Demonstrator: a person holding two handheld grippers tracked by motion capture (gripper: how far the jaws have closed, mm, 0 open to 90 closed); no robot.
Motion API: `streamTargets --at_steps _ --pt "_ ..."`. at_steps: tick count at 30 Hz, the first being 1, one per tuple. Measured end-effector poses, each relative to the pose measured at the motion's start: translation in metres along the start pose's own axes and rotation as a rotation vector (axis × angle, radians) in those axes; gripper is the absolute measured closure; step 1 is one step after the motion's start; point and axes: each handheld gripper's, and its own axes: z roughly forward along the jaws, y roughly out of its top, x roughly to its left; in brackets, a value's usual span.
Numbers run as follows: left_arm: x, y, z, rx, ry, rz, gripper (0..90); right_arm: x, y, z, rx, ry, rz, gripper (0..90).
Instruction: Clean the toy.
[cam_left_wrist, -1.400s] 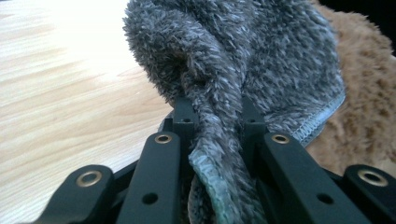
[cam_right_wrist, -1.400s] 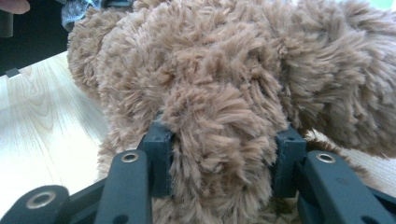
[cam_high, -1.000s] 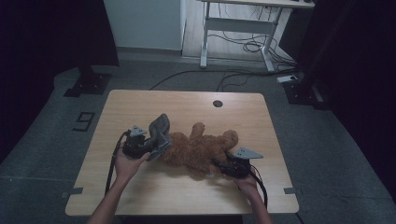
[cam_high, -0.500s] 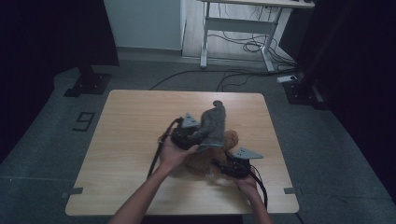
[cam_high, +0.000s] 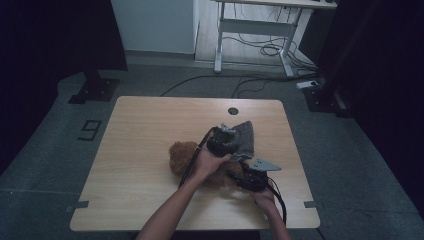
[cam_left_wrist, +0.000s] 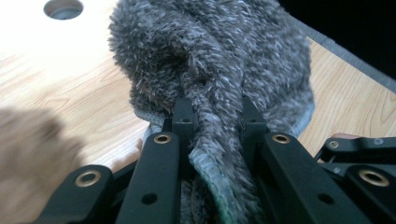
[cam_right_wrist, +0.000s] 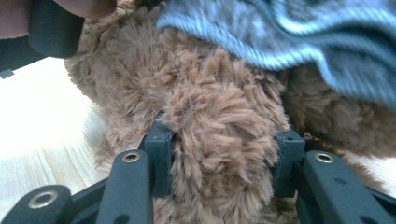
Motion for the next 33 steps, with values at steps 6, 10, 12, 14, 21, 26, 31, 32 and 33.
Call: streamTargets --at_steps 6,10,12,14,21,26,31,32,33 --pt "0.017 -0.011 -0.023 0.005 0.089 0.003 74.6 0.001 0.000 0.000 0.002 -0.006 -0.004 53.8" --pt "0.031 -0.025 -0.037 0.006 0.118 -0.012 74.8 0.001 0.000 0.000 0.004 -0.006 -0.006 53.8" --pt "0.034 -0.032 -0.043 -0.002 0.108 -0.020 74.8 0.001 0.000 0.000 0.002 -0.004 -0.013 53.8" --pt "0.032 -0.035 -0.049 -0.005 0.112 -0.003 74.8 0.002 0.000 0.000 0.006 -0.001 -0.025 53.8" --pt "0.031 -0.041 -0.068 -0.025 0.116 0.027 74.8 0.003 0.000 0.000 0.012 0.003 -0.034 53.9" --pt "0.037 -0.047 -0.087 -0.067 0.125 0.014 74.7 0.003 0.000 0.000 0.012 0.002 -0.031 53.9" --pt "0.053 -0.056 -0.106 -0.089 0.167 -0.009 74.7 0.003 0.000 0.000 0.009 0.000 -0.024 53.9" --pt "0.057 -0.058 -0.110 -0.091 0.175 -0.017 74.7 0.003 0.000 0.000 0.008 0.000 -0.024 54.0" --pt "0.062 -0.062 -0.114 -0.092 0.186 -0.025 74.6 0.003 0.000 0.000 0.008 0.001 -0.023 54.0"
